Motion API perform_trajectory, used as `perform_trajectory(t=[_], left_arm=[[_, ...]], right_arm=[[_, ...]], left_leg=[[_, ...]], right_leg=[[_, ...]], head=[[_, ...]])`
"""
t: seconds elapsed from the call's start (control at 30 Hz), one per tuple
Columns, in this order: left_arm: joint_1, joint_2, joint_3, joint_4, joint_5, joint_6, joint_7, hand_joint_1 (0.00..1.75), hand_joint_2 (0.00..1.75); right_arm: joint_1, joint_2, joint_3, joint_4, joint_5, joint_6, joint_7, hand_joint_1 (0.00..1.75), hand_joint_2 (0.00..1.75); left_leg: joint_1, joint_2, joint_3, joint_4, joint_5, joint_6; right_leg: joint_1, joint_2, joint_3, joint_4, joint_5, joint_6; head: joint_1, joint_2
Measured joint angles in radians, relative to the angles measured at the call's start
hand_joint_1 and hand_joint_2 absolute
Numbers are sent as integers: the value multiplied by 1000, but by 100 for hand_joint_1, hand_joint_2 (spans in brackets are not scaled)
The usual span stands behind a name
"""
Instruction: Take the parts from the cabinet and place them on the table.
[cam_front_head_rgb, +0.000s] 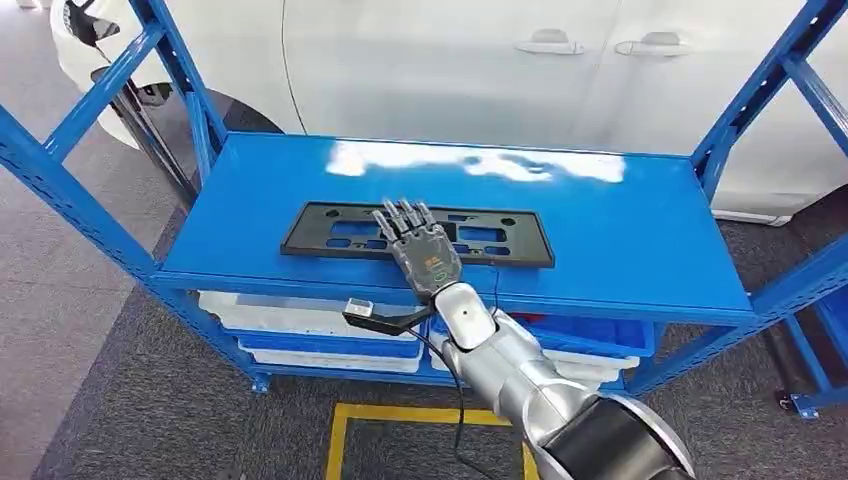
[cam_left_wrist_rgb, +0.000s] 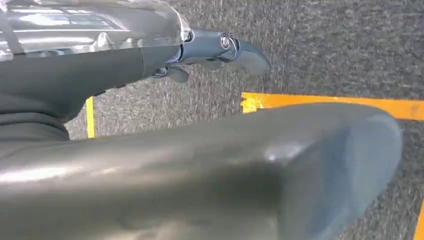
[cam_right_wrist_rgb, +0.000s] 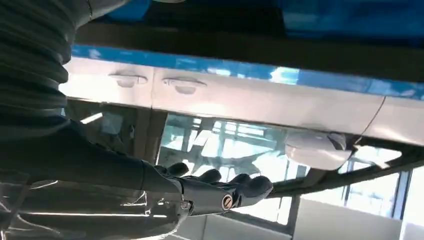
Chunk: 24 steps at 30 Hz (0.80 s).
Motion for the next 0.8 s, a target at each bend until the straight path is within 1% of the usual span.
perform_trajectory(t=[0.03,0.07,0.1,0.13,0.17,0.23,0.27,0.3,0.33,0.37,0.4,0.43,0.47,0.5,0.53,0.57,0.6,0.63,0.67,0.7,0.77,0.8], left_arm=[[0,0,0,0,2,0,0,0,0],[0,-2,0,0,2,0,0,0,0],[0,-2,0,0,2,0,0,0,0],[0,-3,0,0,2,0,-1,0,0],[-2,-2,0,0,2,0,-2,0,0],[0,-2,0,0,3,0,-3,0,0],[0,-2,0,0,3,0,-3,0,0],[-1,0,0,0,3,0,-3,0,0],[-1,-2,0,0,3,0,-4,0,0],[-2,-3,0,0,3,0,-5,0,0],[-2,-3,0,0,5,0,-5,0,0],[-2,-3,0,0,5,0,-5,0,0],[0,-3,0,0,5,0,-5,0,0],[2,-3,0,0,5,0,-5,0,0],[3,-3,0,0,5,0,-5,0,0],[3,-3,0,0,5,1,-6,0,0],[2,-3,0,0,5,1,-6,0,0],[2,-3,0,0,5,2,-8,0,0],[1,-2,0,0,5,2,-8,0,0],[1,-2,0,0,5,2,-8,0,0],[1,-2,0,0,4,2,-9,0,0],[2,-3,0,0,4,2,-9,0,0]], right_arm=[[0,0,2,1,0,5,0,0,175],[-1,0,3,1,0,5,0,0,175],[-3,0,5,1,1,6,1,0,175],[-4,0,6,1,1,9,3,0,175],[-6,2,9,1,1,12,3,0,175],[-4,2,13,2,2,15,4,0,175],[-4,2,14,2,2,16,4,0,175],[-5,5,17,0,2,16,4,0,175],[-6,5,19,0,2,17,5,0,175],[-7,8,23,0,2,18,5,0,175],[-7,11,25,0,2,19,4,0,175],[-5,12,26,1,2,21,4,0,175],[-3,12,28,2,2,21,4,0,175],[-2,12,29,2,2,21,4,0,175],[-1,12,31,2,2,21,4,0,175],[-1,13,32,2,2,21,4,0,175],[-2,15,34,2,2,21,4,0,175],[-3,16,36,2,2,20,4,0,175],[-4,16,38,2,2,20,4,0,175],[-5,16,39,2,2,20,4,0,175],[-4,16,39,2,2,20,1,0,175],[-6,18,40,2,1,20,0,0,175]], left_leg=[[0,-1,3,2,-3,-2],[0,-2,7,6,-8,-4],[0,-3,12,9,-14,-8],[-2,-3,12,11,-19,-13],[-8,-3,8,20,-23,-18],[-5,-2,7,14,-22,-28],[-2,-1,10,10,-21,-34],[-3,-1,11,15,-29,-41],[-2,0,5,36,-43,-45],[-1,0,-20,94,-77,-49],[1,0,-62,181,-117,-53],[1,0,-106,265,-152,-56],[1,0,-144,331,-169,-57],[1,0,-158,347,-161,-56],[1,0,-148,313,-128,-54],[1,0,-111,230,-74,-50],[0,1,-63,127,-20,-44],[-1,1,-21,35,14,-36],[-9,1,-7,19,-5,-30],[-9,-1,-6,13,-3,-27],[-13,-2,-9,15,-5,-20],[-6,-2,-4,5,-1,-12]], right_leg=[[-1,0,20,-50,41,-1],[-2,-1,60,-141,95,-4],[-2,-2,104,-237,144,-8],[0,-3,135,-300,149,-14],[2,-3,135,-315,148,-17],[7,1,131,-309,147,-25],[10,1,131,-310,147,-32],[1,0,138,-320,151,-40],[0,0,142,-323,150,-45],[-1,-1,144,-323,148,-50],[1,-2,146,-323,147,-52],[3,-2,146,-323,145,-55],[4,-2,146,-323,144,-55],[5,-1,147,-322,143,-56],[6,0,150,-322,142,-56],[7,1,154,-322,139,-54],[8,1,161,-322,136,-53],[9,1,166,-323,132,-50],[15,1,165,-322,130,-45],[13,2,161,-320,131,-42],[10,1,163,-324,130,-30],[13,2,165,-325,129,-25]], head=[[0,0],[0,0],[0,0],[0,0],[0,0],[0,0],[0,0],[0,0],[0,0],[0,0],[0,0],[0,0],[0,0],[0,0],[0,0],[0,0],[0,0],[0,0],[0,0],[0,0],[0,0],[0,0]])
